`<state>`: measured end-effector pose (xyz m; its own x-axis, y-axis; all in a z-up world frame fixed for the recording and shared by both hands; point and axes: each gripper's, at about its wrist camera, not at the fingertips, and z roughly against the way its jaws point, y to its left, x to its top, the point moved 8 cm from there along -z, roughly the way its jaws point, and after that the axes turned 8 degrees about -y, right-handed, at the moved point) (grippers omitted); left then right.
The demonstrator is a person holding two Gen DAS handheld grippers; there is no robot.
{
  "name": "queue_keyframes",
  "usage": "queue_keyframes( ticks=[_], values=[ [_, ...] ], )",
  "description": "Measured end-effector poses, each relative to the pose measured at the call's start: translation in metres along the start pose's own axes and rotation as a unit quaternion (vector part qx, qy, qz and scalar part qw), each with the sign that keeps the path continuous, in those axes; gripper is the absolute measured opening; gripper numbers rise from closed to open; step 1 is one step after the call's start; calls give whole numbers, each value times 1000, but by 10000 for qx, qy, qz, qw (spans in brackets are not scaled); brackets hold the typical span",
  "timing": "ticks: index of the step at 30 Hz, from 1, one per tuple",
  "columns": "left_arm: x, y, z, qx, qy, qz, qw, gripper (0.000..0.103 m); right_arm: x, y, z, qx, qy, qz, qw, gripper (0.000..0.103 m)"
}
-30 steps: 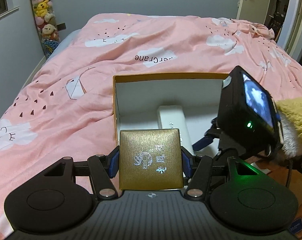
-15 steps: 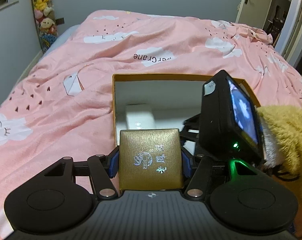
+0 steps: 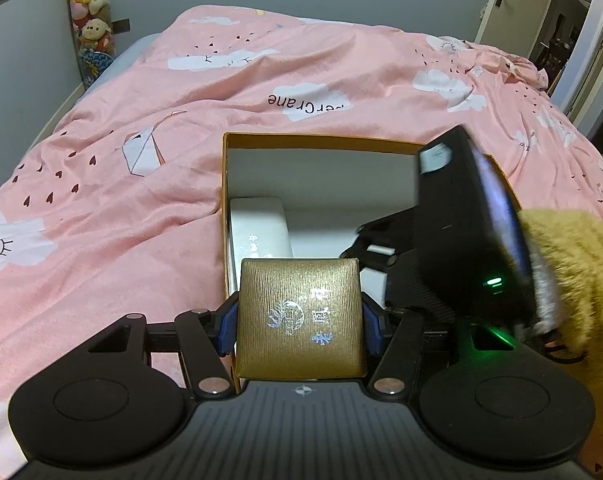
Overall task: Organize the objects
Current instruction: 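Lower the gold box into the orange box beside the white case, open left tool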
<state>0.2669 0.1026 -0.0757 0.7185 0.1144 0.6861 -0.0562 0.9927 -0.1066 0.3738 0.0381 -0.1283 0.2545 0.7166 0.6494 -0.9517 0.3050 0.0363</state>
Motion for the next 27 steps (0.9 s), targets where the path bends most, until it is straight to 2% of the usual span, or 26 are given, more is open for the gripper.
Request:
queue_keyframes(
  ticks=[4, 7, 11, 12, 15, 16, 17, 18, 19, 22, 23, 27],
  values=[
    [-3, -4, -3, 5, 36, -17, 10000, 67, -4, -18, 25, -200, 72, -263, 9994, 71],
    [-7, -12, -6, -78, 28, -164, 9998, 67, -15, -38, 51, -280, 187, -807, 9962, 71],
    [-14, -21, -14, -231, 122, -348, 9991, 67, -34, -72, 85, -459, 227, -1883, 9808, 65],
    [-15, -23, -16, -252, 139, -406, 9988, 67, -42, -64, 94, -431, 110, -2222, 9740, 65],
    [-19, -30, -20, -339, 132, -571, 9977, 67, -53, -36, 108, 6, -332, -3216, 9463, 65],
    [-20, -34, -21, -383, 135, -629, 9972, 67, -44, -31, 100, 212, -443, -3465, 9368, 65],
    [-20, -36, -22, -345, 151, -674, 9970, 67, -38, -6, 88, 390, -514, -3635, 9294, 63],
    [-21, -37, -23, -296, 149, -757, 9966, 67, -28, -5, 80, 501, -535, -3784, 9228, 65],
    [-21, -39, -23, -302, 129, -824, 9961, 67, -20, -5, 72, 603, -554, -3874, 9183, 68],
    [-22, -44, -21, -448, 161, -870, 9951, 67, -24, -22, 52, 971, -597, -4119, 9041, 69],
    [-23, -46, -21, -469, 157, -912, 9946, 67, -29, -17, 67, 1103, -597, -4203, 8987, 71],
    [-23, -52, -18, -593, 76, -1005, 9931, 67, -28, -12, 63, 1446, -482, -4457, 8821, 76]
  ],
)
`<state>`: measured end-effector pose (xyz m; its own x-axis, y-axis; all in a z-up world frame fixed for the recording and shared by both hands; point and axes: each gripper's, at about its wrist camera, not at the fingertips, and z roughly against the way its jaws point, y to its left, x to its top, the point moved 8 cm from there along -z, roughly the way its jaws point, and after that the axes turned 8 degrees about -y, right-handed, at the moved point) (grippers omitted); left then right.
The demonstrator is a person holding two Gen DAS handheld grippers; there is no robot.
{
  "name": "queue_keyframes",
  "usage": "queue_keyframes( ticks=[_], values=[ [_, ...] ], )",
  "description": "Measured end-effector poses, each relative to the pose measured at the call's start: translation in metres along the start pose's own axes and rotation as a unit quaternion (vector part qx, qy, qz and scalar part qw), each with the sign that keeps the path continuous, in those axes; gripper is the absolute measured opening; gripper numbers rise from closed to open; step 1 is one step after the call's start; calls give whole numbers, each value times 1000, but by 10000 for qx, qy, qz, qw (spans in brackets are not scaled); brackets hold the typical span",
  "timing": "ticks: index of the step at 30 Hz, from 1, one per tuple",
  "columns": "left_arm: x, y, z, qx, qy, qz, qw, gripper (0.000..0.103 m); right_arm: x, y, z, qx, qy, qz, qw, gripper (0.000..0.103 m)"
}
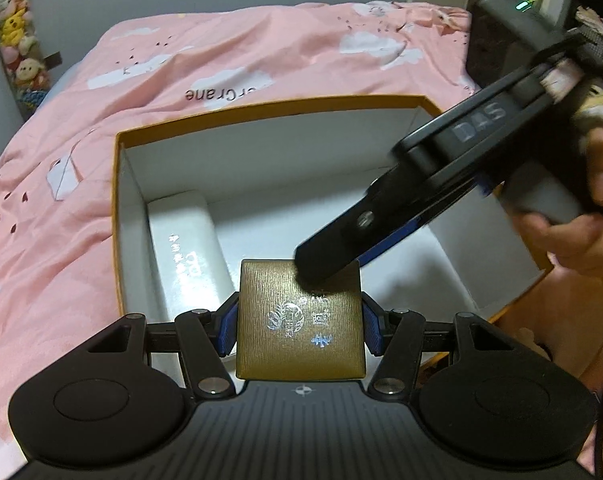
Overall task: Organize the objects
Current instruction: 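Lower the gold box into the orange box beside the white case, open left tool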
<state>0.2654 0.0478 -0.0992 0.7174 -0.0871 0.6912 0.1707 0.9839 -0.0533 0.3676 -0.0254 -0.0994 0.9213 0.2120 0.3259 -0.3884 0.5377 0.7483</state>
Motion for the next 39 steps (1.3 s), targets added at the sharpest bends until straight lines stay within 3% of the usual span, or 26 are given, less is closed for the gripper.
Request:
queue_keyframes(
  ticks=[3, 5, 7, 16, 23, 28, 33, 36, 39],
  values=[
    [1, -3, 2, -59, -60, -99, 9999, 67, -8, -5, -4, 266, 221, -366, 9987, 76],
    [-2, -3, 1, -34, -31, -151, 9999, 67, -9, -4, -10, 426, 243, -470, 9977, 62],
    [-4, -2, 1, -38, 2, -122, 9999, 67, -10, 1, -12, 448, 261, -409, 9978, 58],
    [-10, 14, 25, -26, 178, -34, 9998, 77, -13, 37, -22, -146, 321, 1012, 9942, 51],
    [-6, 49, 62, 329, -154, 569, 9977, 77, -19, 42, -39, -497, 451, 1960, 9783, 51],
    [-7, 82, 62, 782, -180, 1428, 9865, 72, -23, 58, -53, -464, 471, 2642, 9622, 50],
    [-18, 98, 53, 717, -125, 2216, 9724, 58, -24, 72, -69, -450, 500, 3092, 9486, 50],
    [-23, 105, 48, 755, -126, 2486, 9656, 54, -32, 82, -78, -576, 602, 3697, 9254, 50],
    [-28, 109, 51, 764, -179, 2700, 9596, 54, -42, 94, -86, -582, 808, 4409, 8920, 49]
  ],
)
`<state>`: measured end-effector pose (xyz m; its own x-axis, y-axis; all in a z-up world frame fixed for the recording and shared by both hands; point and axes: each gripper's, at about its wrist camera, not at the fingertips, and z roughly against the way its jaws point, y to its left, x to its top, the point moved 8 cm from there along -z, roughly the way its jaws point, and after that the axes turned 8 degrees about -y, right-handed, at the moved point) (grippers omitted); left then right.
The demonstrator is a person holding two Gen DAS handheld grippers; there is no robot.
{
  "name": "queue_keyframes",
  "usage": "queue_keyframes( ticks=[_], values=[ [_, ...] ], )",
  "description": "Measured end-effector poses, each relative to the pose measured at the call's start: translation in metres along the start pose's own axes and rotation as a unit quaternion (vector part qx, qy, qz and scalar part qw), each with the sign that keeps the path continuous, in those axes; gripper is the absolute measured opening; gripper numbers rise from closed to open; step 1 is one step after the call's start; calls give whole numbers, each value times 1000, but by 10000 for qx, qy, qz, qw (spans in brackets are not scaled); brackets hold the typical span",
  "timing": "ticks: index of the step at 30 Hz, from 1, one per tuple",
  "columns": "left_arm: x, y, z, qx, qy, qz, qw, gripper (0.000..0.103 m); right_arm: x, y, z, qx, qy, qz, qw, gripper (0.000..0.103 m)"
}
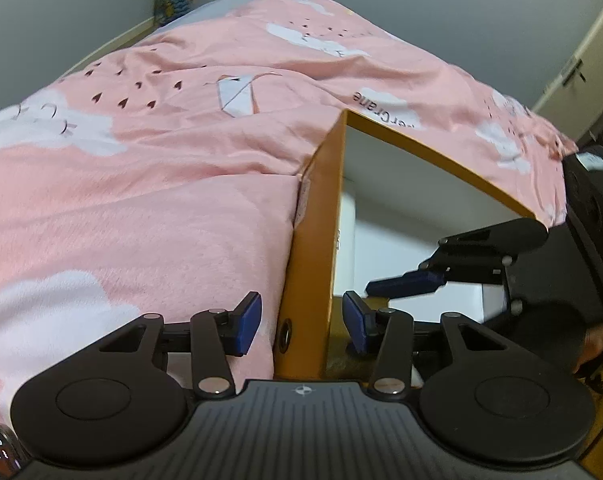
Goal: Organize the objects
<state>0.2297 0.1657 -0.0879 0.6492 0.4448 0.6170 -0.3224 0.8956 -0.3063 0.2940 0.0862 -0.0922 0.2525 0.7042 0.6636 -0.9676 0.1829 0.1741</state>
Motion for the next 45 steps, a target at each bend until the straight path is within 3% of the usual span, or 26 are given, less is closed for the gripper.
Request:
queue_keyframes(
  ticks=[3, 6, 8, 11, 16, 20, 23, 25, 28, 32, 37, 45],
  values=[
    [-1, 2, -2, -30, 29, 133, 9999, 54, -1, 11, -8, 223, 288, 450, 9983, 37],
    [-6, 0, -5, -79, 72, 212, 9997, 54, -2, 13, -14, 171, 434, 482, 9977, 38],
    [-9, -1, -6, -109, 92, 276, 9995, 52, 0, 10, -15, 178, 427, 276, 9986, 40],
    [-13, 2, -7, -104, 99, 384, 9992, 50, 0, 3, -7, 82, 354, -61, 9993, 53],
    [-18, 9, -8, -99, 99, 658, 9977, 45, -11, -20, 13, -291, 438, -1025, 9933, 53],
    [-19, 8, -7, -116, 48, 692, 9975, 40, -34, -44, 29, -483, 568, -2301, 9703, 55],
    [-20, 5, -6, -31, -49, 572, 9983, 36, -51, -50, 31, -272, 502, -3134, 9479, 53],
    [-21, 2, -5, -21, -93, 530, 9985, 32, -58, -50, 28, -209, 429, -3403, 9391, 44],
    [-25, -2, -6, -52, -91, 476, 9988, 30, -59, -50, 20, -245, 283, -3598, 9323, 30],
    [-26, -6, -5, -77, -110, 409, 9991, 27, -54, -45, 10, -223, 117, -3826, 9236, 22],
    [-27, -7, -4, -63, -154, 385, 9991, 27, -47, -38, -5, -82, 64, -3950, 9186, 22],
    [-23, -5, -4, -94, -297, 507, 9982, 27, -44, -35, 2, -186, 119, -3778, 9256, 24]
  ],
)
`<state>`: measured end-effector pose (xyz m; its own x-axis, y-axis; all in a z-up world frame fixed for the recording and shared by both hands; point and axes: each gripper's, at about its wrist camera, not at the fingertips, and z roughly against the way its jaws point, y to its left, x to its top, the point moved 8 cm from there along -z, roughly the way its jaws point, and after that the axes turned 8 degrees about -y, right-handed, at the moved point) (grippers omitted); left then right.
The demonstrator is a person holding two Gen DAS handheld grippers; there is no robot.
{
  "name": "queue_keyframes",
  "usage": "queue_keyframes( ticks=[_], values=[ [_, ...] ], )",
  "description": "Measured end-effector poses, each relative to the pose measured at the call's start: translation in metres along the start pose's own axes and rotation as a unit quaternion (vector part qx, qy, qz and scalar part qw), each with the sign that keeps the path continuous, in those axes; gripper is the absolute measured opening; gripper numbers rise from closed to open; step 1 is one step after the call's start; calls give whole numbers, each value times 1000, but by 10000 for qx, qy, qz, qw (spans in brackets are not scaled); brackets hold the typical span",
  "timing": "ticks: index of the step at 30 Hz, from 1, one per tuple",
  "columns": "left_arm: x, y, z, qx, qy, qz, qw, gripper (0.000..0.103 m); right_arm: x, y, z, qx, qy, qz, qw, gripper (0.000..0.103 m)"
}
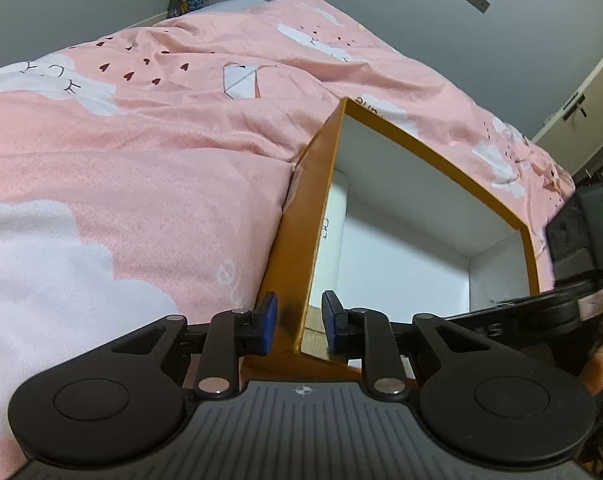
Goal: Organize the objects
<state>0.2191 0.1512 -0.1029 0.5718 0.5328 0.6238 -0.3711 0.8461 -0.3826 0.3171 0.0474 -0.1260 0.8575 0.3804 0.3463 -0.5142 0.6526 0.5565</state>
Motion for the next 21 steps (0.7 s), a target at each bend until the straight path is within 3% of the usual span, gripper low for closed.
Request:
queue_keyframes(
  ticks=[5, 10, 21],
  values=[
    [2, 1, -1, -21, -82, 157, 9998, 27, 21, -16, 17, -481, -481, -13, 9977, 25],
    [1, -1, -2, -13, -90, 115, 9999, 27, 34, -41, -4, -1293, -442, -90, 9906, 22],
    [1, -2, -2, -20, -115, 46, 9999, 27, 42, -39, -32, -1417, -361, 173, 9891, 8]
  ],
)
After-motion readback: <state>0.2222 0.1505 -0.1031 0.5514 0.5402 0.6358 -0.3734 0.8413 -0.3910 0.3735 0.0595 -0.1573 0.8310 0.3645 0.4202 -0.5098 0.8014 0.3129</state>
